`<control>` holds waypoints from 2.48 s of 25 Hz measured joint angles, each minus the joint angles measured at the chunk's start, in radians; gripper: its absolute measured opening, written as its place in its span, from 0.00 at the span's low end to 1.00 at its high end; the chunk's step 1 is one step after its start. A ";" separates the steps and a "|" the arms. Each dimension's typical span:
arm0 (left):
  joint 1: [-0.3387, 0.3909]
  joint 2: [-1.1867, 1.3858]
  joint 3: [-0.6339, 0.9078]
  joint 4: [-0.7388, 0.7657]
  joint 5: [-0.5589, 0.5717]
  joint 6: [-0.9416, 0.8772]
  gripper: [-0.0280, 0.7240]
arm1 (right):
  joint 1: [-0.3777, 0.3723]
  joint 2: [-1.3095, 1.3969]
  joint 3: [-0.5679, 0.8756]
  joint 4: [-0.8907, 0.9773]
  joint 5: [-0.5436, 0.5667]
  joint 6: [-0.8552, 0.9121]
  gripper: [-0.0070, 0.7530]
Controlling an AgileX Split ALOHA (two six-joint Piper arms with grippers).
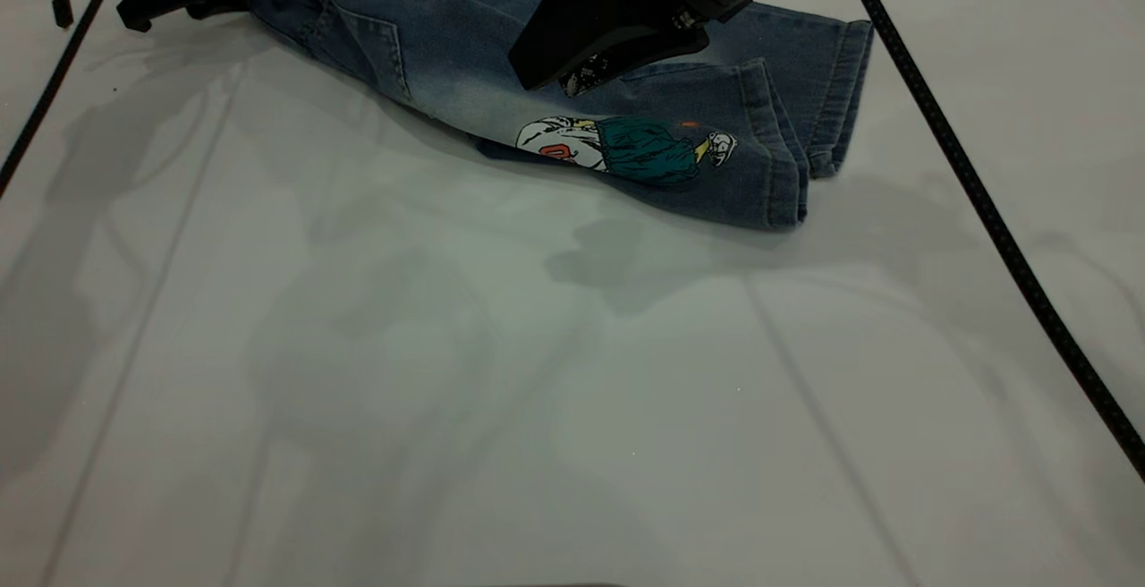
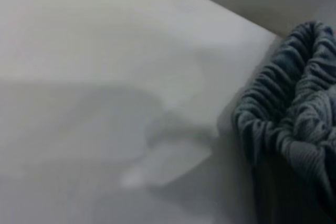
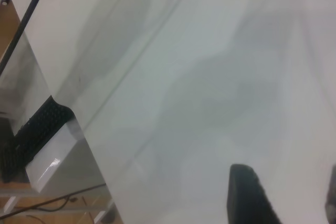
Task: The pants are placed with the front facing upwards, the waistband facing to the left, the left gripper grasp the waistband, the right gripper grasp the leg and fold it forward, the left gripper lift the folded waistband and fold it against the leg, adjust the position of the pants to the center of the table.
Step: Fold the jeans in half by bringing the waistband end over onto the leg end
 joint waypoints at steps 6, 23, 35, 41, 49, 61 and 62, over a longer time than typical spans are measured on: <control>0.002 -0.035 0.000 0.006 0.131 0.075 0.14 | 0.000 0.000 0.000 0.000 -0.021 -0.001 0.36; 0.000 -0.318 0.000 0.215 0.599 0.206 0.14 | 0.000 0.000 0.000 0.016 -0.229 -0.007 0.36; -0.127 -0.417 0.000 0.228 0.755 0.264 0.14 | 0.021 0.000 0.000 0.077 -0.377 -0.094 0.36; -0.223 -0.416 0.000 0.230 0.766 0.288 0.14 | 0.021 0.005 0.000 0.070 -0.454 -0.094 0.36; -0.274 -0.416 0.000 0.230 0.766 0.292 0.14 | 0.021 0.123 0.000 -0.076 -0.530 -0.092 0.36; -0.303 -0.416 0.000 0.105 0.762 0.345 0.14 | 0.021 0.195 -0.010 -0.150 -0.540 -0.092 0.36; -0.315 -0.416 0.000 0.100 0.759 0.350 0.14 | 0.021 0.195 -0.010 -0.149 -0.534 -0.092 0.36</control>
